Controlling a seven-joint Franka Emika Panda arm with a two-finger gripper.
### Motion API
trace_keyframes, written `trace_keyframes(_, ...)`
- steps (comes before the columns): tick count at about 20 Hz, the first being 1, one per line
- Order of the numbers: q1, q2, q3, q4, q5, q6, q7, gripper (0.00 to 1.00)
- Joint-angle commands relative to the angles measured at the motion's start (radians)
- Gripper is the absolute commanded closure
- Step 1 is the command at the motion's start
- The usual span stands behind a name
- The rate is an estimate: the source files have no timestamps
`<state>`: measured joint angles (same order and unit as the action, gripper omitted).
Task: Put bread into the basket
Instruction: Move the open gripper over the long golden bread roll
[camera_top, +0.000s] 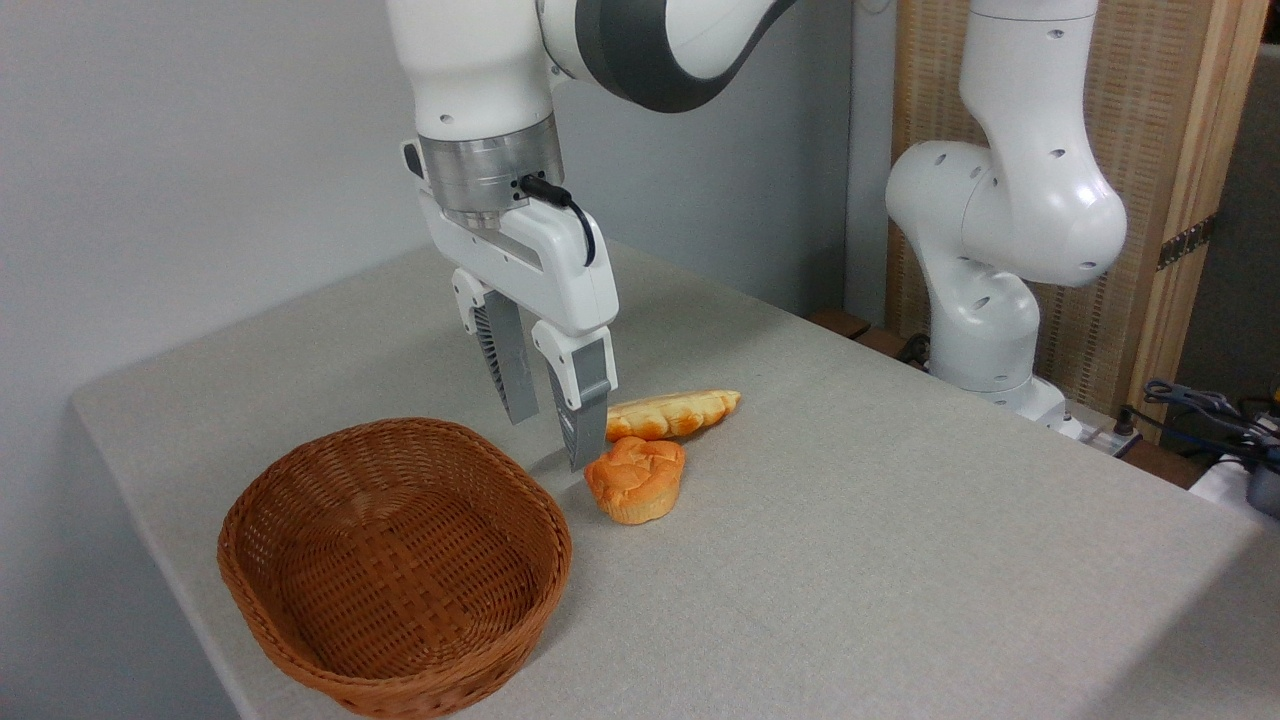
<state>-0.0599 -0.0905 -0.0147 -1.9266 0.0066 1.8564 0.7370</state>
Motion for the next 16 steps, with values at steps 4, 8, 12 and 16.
trace_keyframes(4, -0.009, 0.002, 0.013, 0.011, -0.01, -0.022, 0.018, 0.0)
trace_keyframes(8, -0.009, 0.005, 0.013, 0.011, -0.01, -0.022, 0.016, 0.0)
trace_keyframes(12, -0.009, 0.005, 0.013, 0.009, -0.01, -0.045, 0.018, 0.0)
trace_keyframes(16, -0.015, -0.008, 0.013, -0.024, -0.01, -0.092, 0.021, 0.0)
